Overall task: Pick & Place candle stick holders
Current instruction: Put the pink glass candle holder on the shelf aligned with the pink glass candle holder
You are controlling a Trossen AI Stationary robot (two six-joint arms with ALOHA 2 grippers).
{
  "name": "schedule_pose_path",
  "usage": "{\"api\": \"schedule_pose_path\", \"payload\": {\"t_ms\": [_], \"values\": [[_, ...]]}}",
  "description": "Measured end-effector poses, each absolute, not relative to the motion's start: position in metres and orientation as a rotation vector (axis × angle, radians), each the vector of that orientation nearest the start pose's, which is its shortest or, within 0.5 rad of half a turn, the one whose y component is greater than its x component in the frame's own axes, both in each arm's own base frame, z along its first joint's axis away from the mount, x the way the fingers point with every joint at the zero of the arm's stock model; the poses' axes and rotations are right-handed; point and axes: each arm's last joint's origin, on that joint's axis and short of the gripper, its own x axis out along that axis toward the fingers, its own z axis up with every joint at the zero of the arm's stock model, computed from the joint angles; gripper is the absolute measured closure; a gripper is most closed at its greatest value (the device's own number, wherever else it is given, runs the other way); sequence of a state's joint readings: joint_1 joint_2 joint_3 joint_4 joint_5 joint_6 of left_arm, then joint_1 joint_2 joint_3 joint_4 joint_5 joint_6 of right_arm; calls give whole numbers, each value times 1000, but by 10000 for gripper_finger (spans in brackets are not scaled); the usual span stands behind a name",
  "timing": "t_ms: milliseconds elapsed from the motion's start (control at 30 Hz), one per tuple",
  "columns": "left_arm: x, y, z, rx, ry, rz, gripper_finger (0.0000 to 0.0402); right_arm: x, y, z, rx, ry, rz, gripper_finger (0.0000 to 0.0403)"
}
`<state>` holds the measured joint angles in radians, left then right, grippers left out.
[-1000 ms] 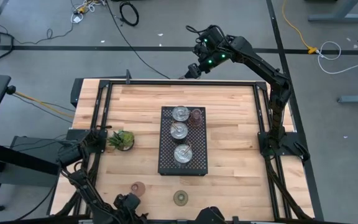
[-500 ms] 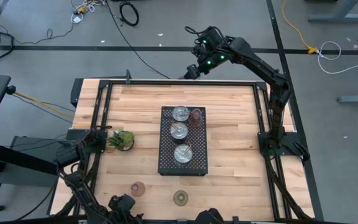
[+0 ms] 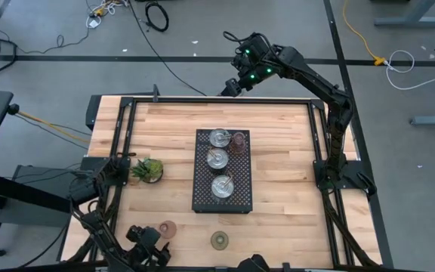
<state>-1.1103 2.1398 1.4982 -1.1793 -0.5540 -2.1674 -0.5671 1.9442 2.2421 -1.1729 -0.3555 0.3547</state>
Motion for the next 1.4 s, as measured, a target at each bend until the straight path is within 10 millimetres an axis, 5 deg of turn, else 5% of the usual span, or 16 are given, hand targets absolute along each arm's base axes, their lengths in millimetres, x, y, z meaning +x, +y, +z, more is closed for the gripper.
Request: {"api": "schedule_pose_path", "payload": {"t_ms": [600, 867, 1400], "values": [[206, -311, 132, -421, 781, 835, 62, 339, -204, 407, 714, 732, -334, 21], [206, -311, 132, -414, 777, 836, 153, 339, -204, 407, 711, 726, -333, 21], [210, -307, 136, -419, 751, 843, 233, 339, -204, 408, 716, 720, -334, 21]]}}
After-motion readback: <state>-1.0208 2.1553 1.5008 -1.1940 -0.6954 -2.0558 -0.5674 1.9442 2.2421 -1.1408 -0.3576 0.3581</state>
